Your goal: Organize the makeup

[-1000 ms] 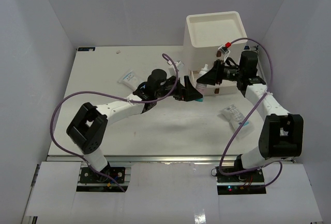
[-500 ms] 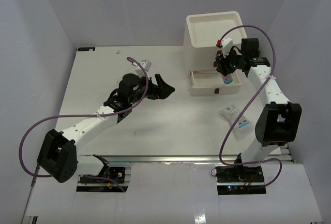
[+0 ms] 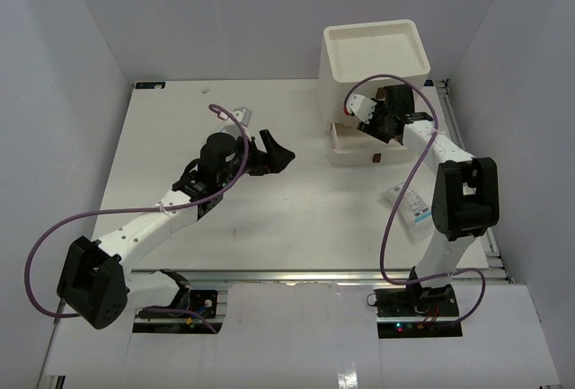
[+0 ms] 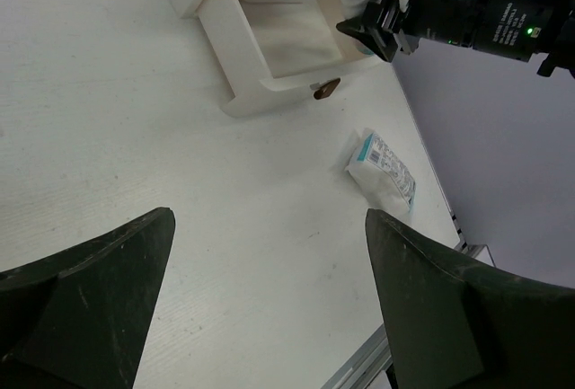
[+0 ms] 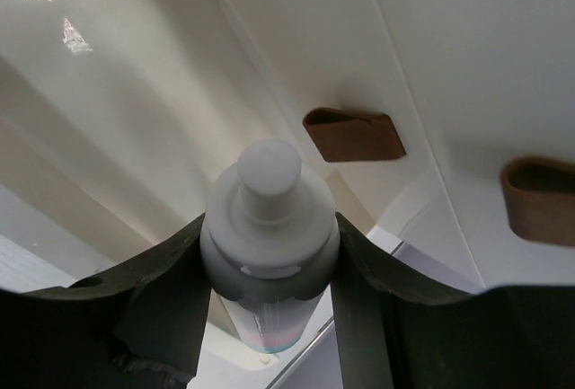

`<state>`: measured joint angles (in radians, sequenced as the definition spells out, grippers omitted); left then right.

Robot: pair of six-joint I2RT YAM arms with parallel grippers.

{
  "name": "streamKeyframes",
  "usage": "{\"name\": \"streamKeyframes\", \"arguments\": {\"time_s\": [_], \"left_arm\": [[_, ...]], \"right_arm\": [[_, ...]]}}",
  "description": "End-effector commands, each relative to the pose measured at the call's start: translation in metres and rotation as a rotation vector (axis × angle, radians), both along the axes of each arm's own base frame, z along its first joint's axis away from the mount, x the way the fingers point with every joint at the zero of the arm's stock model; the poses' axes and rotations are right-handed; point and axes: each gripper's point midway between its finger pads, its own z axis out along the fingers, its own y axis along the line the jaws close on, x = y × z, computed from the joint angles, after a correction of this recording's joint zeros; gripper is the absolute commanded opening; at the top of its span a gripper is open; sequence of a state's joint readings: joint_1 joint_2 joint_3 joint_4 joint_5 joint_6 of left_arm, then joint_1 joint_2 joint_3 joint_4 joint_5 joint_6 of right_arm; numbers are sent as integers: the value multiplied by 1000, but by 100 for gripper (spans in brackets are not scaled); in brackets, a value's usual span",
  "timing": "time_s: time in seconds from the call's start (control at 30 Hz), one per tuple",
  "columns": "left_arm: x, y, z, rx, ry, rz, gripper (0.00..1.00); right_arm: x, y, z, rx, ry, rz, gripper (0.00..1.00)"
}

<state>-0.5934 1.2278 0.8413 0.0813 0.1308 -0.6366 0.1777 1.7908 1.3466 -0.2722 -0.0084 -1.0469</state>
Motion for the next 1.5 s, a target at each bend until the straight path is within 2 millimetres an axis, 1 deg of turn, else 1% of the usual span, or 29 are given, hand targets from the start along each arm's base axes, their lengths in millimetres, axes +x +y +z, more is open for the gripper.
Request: {"name": "streamKeyframes", "arguments": {"time_s": [0.0, 0.1, 0.2, 0.33, 0.4, 0.47, 0.5, 0.57, 0.6, 0.63, 0.7, 0.73, 0.77, 0.8, 0.83, 0.87, 0.9, 0.93, 1.0, 1.03, 1.1, 1.17, 1.23, 1.3, 1.33, 1.37, 1.4, 1.47], "left_arm": [[3, 7, 8, -2, -7, 36, 98], [4, 8, 7, 0, -4, 48, 98], [6, 10, 5, 16, 4, 60, 98], [10, 10, 9, 25, -4, 67, 98], [12, 8, 12, 24, -8, 63, 98], [14, 4, 12, 23, -6, 53, 98], [16, 3, 16, 22, -13, 49, 98], [19, -1, 21, 21, -22, 37, 98], [23, -5, 25, 19, -28, 27, 98], [24, -8, 27, 19, -31, 20, 98], [31, -16, 29, 17, -35, -3, 98], [34, -21, 29, 16, -36, -15, 98], [38, -25, 37, 8, -51, -24, 97], [43, -30, 44, 1, -66, -34, 96], [50, -36, 49, -1, -78, -45, 95], [55, -42, 44, 5, -67, -56, 92], [61, -47, 47, 4, -72, -65, 88], [68, -53, 60, -7, -95, -71, 83], [85, -66, 67, -13, -99, -76, 72], [96, -72, 72, -18, -105, -73, 68], [115, -82, 77, -23, -113, -59, 64], [135, -91, 66, -12, -101, -33, 67], [150, -97, 80, -33, -132, -15, 72], [169, -106, 63, -11, -106, 9, 76], [173, -108, 78, -28, -132, 12, 76], [186, -114, 79, -31, -149, 23, 78], [194, -119, 81, -34, -163, 29, 78], [207, -128, 84, -40, -184, 35, 79]], "right_arm": [[25, 0, 18, -79, -126, 21, 50], [24, 4, 14, -87, -120, 38, 56], [21, 7, 12, -79, -115, 49, 67], [16, 10, 8, -69, -104, 56, 74], [13, 11, 11, -57, -107, 60, 77], [9, 12, 20, -38, -117, 56, 78], [7, 14, 23, -18, -112, 54, 78], [-1, 21, 33, 40, -105, 66, 78], [-7, 28, 47, 97, -113, 69, 78], [-14, 30, 60, 135, -115, 64, 78], [-28, 40, 77, 253, -81, 59, 77], [-38, 42, 83, 304, -53, 51, 74], [-48, 44, 86, 393, -15, 32, 69], [-58, 46, 88, 470, 20, 19, 62], [-69, 46, 87, 524, 45, 22, 49], [-79, 51, 92, 597, 73, 25, 38], [-88, 52, 90, 666, 114, 5, 26], [-96, 49, 83, 728, 167, -38, 13], [-112, 50, 72, 857, 283, -78, 8], [-119, 45, 67, 910, 328, -91, 8], [-130, 42, 59, 966, 382, -92, 8], [-137, 39, 54, 957, 374, -61, 8], [-146, 36, 46, 888, 325, 36, 8], [-158, 35, 41, 798, 264, 154, 8], [-160, 34, 35, 755, 240, 201, 8], [-169, 33, 27, 708, 232, 244, 8], [-173, 31, 22, 666, 215, 278, 8], [-176, 27, 15, 586, 175, 335, 8]]}}
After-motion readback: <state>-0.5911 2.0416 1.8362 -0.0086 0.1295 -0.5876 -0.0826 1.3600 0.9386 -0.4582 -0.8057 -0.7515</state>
